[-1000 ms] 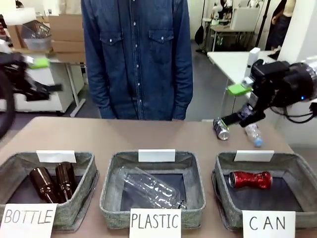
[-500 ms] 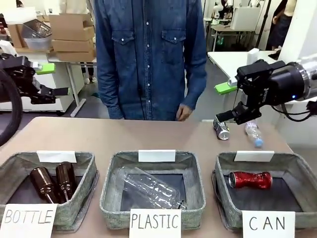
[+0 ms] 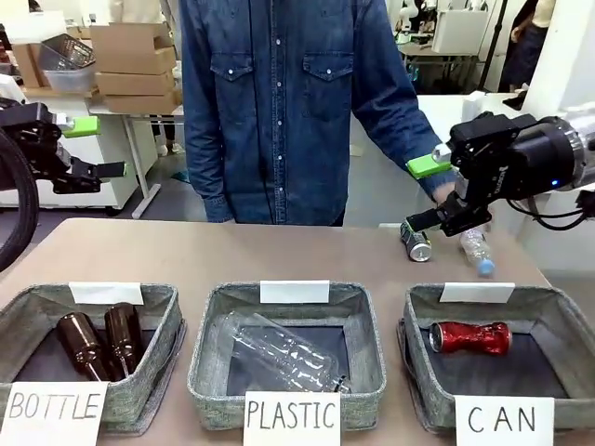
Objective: Sort the can waste into the basket.
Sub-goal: Pick up the can waste from the table and place it in the right Fabric basket.
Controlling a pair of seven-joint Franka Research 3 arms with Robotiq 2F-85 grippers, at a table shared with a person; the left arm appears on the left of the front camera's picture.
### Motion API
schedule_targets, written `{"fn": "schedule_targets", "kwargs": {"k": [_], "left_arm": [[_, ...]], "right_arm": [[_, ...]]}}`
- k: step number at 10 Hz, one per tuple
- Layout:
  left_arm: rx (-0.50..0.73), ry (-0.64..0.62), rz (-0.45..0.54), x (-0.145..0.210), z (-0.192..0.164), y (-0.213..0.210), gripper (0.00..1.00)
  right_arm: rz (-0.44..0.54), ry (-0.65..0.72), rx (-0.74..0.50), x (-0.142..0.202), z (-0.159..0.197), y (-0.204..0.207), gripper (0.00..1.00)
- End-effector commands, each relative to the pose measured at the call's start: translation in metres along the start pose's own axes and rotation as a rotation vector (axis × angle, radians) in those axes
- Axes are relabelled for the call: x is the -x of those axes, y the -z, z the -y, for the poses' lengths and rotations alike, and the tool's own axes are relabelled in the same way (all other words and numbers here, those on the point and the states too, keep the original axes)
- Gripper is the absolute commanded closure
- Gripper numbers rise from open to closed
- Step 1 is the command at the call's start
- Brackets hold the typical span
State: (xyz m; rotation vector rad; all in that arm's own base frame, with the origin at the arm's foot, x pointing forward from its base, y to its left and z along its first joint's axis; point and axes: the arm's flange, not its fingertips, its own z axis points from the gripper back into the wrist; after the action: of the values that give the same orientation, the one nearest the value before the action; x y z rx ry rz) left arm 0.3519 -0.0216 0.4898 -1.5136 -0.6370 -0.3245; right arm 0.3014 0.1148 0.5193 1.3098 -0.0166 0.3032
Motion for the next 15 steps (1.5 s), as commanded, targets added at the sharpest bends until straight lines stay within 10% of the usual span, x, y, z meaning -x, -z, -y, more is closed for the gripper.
{"fn": "schedule_targets", "kwargs": {"k": [1,2,5,7,9,10,12,13,15], "left_arm": [[0.015,-0.014,0.011,-0.002,0.006,0.001,0.00],[0.015,-0.014,0.011,-0.002,0.006,0.001,0.00],[0.015,-0.014,0.011,-0.002,0.006,0.001,0.00],[0.015,-0.014,0.011,-0.002,0.006,0.001,0.00],[0.015,-0.014,0.011,-0.002,0.006,0.001,0.00],[0.015,-0.014,0.011,-0.002,0.006,0.001,0.00],[0.015,-0.014,0.011,-0.002,0.006,0.001,0.00],[0.015,-0.014,0.011,-0.002,0.006,0.001,0.00],[0.015,-0.014,0.011,-0.002,0.006,0.001,0.00]], "right_arm": [[-0.012,-0.020,0.007,-0.001,0.002,-0.005,0.00],[0.000,0.000,0.000,0.000,0.000,0.000,0.00],[0.384,0.127,0.924,-0.022,-0.001,-0.005,0.00],[0.459,0.187,1.241,-0.023,0.008,-0.014,0.00],[0.627,0.242,1.107,-0.003,0.002,-0.039,0.00],[0.369,-0.080,0.867,-0.027,0.002,-0.031,0.00],[0.497,-0.040,0.966,-0.032,0.002,-0.046,0.00],[0.378,-0.098,0.797,-0.038,0.009,-0.056,0.00],[0.438,-0.063,0.862,-0.036,0.008,-0.064,0.00]]}}
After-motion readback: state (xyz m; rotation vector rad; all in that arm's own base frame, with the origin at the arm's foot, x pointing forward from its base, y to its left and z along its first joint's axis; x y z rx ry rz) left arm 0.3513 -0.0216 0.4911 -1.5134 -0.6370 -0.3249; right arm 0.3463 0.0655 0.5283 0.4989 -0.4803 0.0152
